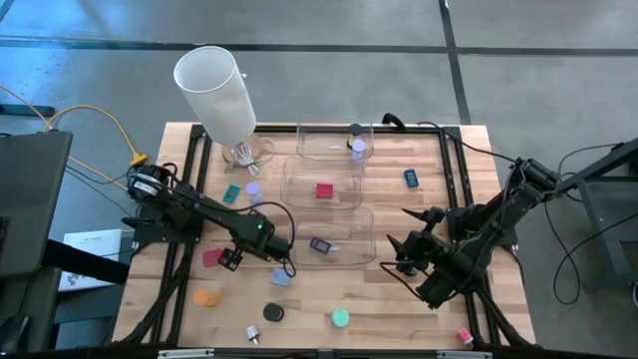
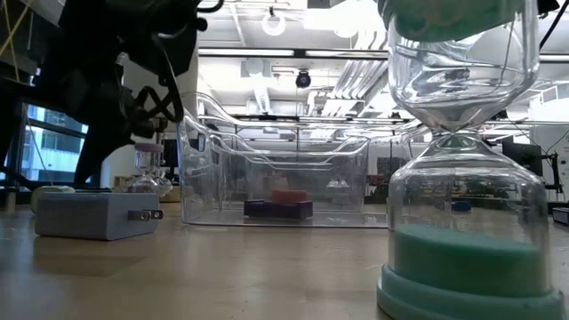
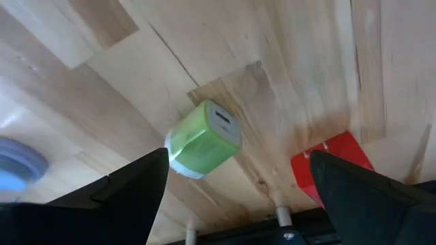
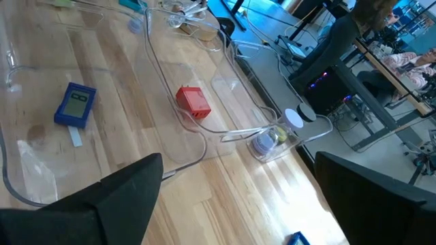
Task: Pick & Place Office items
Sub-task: Put the small green charger adapter into the middle transparent bin
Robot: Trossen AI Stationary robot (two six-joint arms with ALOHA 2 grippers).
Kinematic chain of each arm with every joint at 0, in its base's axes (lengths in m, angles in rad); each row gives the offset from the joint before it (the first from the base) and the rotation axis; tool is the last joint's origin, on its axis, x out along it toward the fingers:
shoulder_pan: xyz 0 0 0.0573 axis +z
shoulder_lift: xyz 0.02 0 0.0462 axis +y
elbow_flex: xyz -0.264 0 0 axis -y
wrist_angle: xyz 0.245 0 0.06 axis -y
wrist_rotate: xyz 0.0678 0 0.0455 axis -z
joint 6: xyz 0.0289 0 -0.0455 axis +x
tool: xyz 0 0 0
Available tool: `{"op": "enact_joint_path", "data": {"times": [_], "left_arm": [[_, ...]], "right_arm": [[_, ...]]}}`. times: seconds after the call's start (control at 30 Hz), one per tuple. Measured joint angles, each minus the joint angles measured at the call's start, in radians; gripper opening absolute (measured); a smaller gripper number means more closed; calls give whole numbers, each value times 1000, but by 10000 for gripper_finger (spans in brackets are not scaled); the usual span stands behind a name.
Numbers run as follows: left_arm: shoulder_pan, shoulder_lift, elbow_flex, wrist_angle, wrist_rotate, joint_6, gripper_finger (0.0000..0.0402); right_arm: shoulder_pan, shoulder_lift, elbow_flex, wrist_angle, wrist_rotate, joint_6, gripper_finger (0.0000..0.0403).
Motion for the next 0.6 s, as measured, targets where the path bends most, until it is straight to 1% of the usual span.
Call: {"op": "enact_joint_path", "data": {"times": [0.4,0.6], "left_arm": [[7,0,-62,71,0,17,348],[35,0,-81,93,-3,19,348]], "right_arm": [[0,0,0,5,1,0,372],[0,0,0,8,4,0,372]]}}
